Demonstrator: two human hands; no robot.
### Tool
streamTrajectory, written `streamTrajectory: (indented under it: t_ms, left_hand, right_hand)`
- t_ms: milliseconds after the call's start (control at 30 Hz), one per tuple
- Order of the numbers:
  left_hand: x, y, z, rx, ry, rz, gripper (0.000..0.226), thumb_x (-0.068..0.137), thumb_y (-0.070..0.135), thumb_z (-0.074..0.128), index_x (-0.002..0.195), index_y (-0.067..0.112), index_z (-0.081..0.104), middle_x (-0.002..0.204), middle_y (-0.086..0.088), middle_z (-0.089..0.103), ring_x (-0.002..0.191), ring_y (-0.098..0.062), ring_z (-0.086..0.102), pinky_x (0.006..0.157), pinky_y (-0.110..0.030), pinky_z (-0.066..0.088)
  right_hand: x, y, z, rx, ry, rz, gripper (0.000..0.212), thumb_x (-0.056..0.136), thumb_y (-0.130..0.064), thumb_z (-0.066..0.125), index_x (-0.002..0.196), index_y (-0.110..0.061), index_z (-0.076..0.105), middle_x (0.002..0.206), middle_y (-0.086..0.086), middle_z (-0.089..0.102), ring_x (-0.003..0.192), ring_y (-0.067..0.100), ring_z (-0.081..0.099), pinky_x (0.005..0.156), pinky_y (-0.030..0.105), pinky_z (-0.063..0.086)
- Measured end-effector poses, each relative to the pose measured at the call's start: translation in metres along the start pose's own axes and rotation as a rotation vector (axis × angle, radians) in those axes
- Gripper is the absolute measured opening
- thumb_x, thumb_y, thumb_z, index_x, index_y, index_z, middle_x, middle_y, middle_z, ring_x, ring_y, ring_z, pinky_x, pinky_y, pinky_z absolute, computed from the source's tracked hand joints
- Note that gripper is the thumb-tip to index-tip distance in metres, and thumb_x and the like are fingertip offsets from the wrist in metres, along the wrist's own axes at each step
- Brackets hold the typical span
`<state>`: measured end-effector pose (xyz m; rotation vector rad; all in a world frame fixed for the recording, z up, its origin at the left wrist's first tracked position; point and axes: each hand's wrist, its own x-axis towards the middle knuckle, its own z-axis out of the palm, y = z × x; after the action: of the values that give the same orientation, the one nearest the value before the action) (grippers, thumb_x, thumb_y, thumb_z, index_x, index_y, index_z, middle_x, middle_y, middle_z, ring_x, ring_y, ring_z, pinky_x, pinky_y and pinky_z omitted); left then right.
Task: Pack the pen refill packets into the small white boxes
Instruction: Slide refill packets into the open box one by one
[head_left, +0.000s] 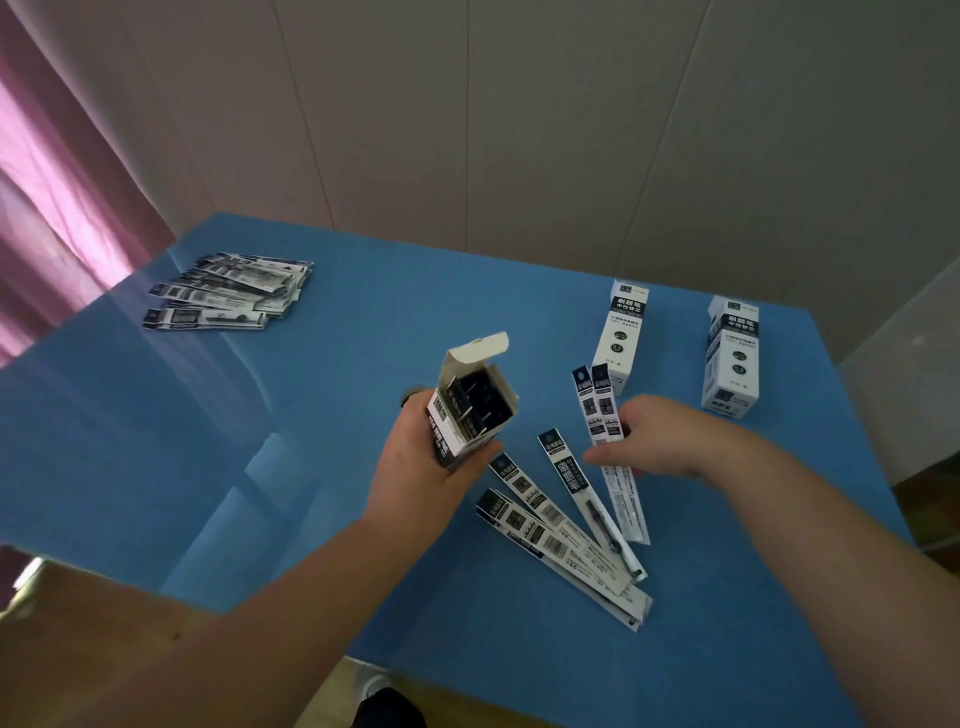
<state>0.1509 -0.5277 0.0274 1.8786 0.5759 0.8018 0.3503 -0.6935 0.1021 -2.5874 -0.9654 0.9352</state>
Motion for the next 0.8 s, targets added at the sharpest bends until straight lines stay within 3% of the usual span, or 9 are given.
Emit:
streamTrajectory:
  t_ms: [133,200,267,367,500,633,733,800]
  left_hand:
    - [0.002,0.003,0.000,0.001,0.001,0.006,0.049,0.071,0.055,0.078,0.105,0.069,0.046,0.108,0.024,0.058,0.098,0.000,0.065,0.080,-0.036,0.059]
    - [0.002,0.002,0.000,-0.003,0.002,-0.003,0.050,0.071,0.053,0.079,0.104,0.069,0.046,0.108,0.024,0.058,0.098,0.000,0.065,0.081,-0.037,0.059]
    - [0.002,0.002,0.000,-0.008,-0.002,-0.015,0.050,0.071,0.053,0.080,0.104,0.068,0.046,0.107,0.024,0.059,0.097,-0.001,0.065,0.081,-0.038,0.060]
    - [0.002,0.003,0.001,-0.002,-0.009,-0.017,0.049,0.069,0.057,0.079,0.103,0.069,0.046,0.106,0.022,0.060,0.097,0.000,0.066,0.081,-0.036,0.059]
    - [0.002,0.002,0.002,0.007,-0.012,-0.027,0.048,0.068,0.058,0.078,0.101,0.069,0.047,0.102,0.016,0.064,0.093,-0.002,0.067,0.079,-0.035,0.059]
    - [0.004,0.002,0.003,0.051,-0.012,-0.011,0.049,0.069,0.057,0.077,0.104,0.069,0.045,0.105,0.019,0.062,0.095,0.000,0.065,0.077,-0.028,0.054]
    - [0.006,0.001,0.001,0.072,-0.051,-0.011,0.046,0.075,0.054,0.078,0.111,0.058,0.050,0.108,0.018,0.065,0.098,-0.005,0.067,0.079,-0.040,0.059]
    - [0.005,0.002,0.001,0.076,-0.050,0.007,0.044,0.076,0.051,0.077,0.110,0.060,0.050,0.106,0.018,0.065,0.096,-0.007,0.067,0.077,-0.045,0.061]
  right_hand:
    - [0.002,0.002,-0.003,-0.030,0.030,0.015,0.030,0.086,-0.046,0.074,0.092,-0.016,0.072,0.093,0.004,0.076,0.085,0.021,0.073,0.085,0.042,0.059]
    - [0.000,0.003,-0.008,-0.017,0.069,0.013,0.032,0.087,-0.046,0.073,0.089,-0.014,0.071,0.086,0.004,0.075,0.078,0.018,0.073,0.073,0.038,0.060]
    - [-0.005,0.002,-0.016,0.080,0.169,-0.007,0.026,0.087,-0.044,0.074,0.083,-0.019,0.072,0.077,-0.002,0.075,0.059,0.005,0.069,0.053,0.028,0.053]
    - [-0.021,-0.001,-0.033,0.348,0.402,-0.051,0.025,0.081,-0.050,0.077,0.080,-0.025,0.075,0.072,-0.006,0.076,0.041,0.002,0.058,0.051,0.028,0.049]
    - [-0.058,-0.027,-0.035,0.722,0.584,-0.321,0.037,0.070,-0.062,0.076,0.084,-0.028,0.077,0.075,-0.002,0.078,0.051,0.016,0.066,0.053,0.032,0.052]
    - [-0.090,-0.065,-0.018,0.882,0.701,-0.513,0.031,0.079,-0.060,0.076,0.081,-0.029,0.077,0.074,-0.004,0.078,0.060,0.020,0.074,0.053,0.025,0.056]
    - [-0.098,-0.085,-0.004,0.895,0.718,-0.551,0.023,0.087,-0.050,0.074,0.079,-0.028,0.075,0.074,-0.005,0.078,0.062,0.018,0.075,0.053,0.026,0.058]
    - [-0.097,-0.094,0.004,0.901,0.723,-0.559,0.020,0.088,-0.042,0.075,0.077,-0.025,0.075,0.073,-0.006,0.077,0.063,0.014,0.075,0.054,0.023,0.057]
